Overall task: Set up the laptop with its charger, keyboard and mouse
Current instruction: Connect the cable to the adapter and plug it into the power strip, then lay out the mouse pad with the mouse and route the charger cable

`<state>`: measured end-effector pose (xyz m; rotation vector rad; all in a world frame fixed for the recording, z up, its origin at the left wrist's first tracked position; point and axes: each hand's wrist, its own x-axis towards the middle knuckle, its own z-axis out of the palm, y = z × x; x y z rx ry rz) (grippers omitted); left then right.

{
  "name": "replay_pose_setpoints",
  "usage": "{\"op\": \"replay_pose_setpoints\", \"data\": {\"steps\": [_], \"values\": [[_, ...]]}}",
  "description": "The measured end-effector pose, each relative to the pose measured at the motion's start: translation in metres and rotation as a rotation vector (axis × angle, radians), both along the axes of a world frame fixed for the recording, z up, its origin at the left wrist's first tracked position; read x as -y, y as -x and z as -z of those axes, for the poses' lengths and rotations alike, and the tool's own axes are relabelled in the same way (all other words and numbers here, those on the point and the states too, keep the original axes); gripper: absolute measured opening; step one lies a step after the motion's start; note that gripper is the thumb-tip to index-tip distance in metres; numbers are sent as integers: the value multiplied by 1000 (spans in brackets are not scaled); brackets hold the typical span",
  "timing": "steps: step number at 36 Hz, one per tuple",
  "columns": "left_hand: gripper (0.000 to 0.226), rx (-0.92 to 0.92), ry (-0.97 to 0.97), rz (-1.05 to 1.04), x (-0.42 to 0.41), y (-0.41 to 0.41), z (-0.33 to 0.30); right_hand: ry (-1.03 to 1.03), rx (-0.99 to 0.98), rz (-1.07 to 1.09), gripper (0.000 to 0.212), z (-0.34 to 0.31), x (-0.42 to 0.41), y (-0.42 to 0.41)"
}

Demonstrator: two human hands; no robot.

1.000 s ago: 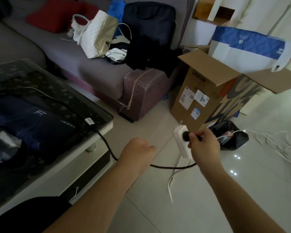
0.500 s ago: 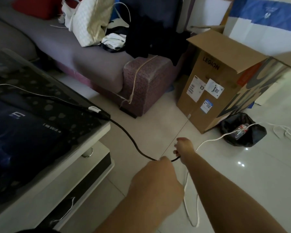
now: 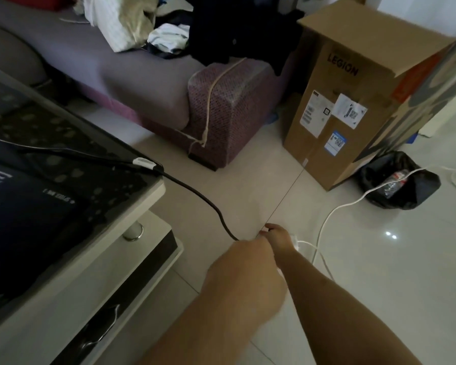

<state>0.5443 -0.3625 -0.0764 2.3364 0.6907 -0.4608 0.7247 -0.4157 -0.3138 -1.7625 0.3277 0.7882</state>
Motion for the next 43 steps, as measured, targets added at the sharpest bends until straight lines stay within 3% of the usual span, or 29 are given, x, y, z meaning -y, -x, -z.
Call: {"op": "replay_pose_setpoints", "data": {"steps": [4,9,14,16,19,22,27,29,32,38,40,43], "values": [[26,61,26,-30,-25,-5,0,15,-12,-71,40,-19,9,1],[37,36,39,-80,-40,-3,10,-29,-10,-119,22,-52,21,10],[12,18,117,-342,-56,0,14,-15,12,-283,18,-89,24,22],[14,19,164,-490,-66,-3,15,102,146,-483,12,-109,17,31],[18,80,301,-745,-74,-10,11,414,559,-763,15,-150,0,47],[28,259,368,-859,-84,-12,3,410,842,-851,26,-195,-30,58],[14,468,399,-922,-107,-2,-36,96,965,-908,45,-254,-104,71],[11,490,397,-959,-128,8,-50,72,966,-982,57,-271,-133,80],[12,493,383,-997,-164,32,-64,183,1070,-1120,37,-285,-167,91],[14,501,253,-1001,-231,73,-69,677,1480,-1371,31,-294,-209,102],[12,484,286,-1026,-250,81,-65,703,1526,-1389,25,-293,-217,101],[13,503,482,-1123,-275,84,-63,622,1521,-1274,10,-293,-224,94]]}}
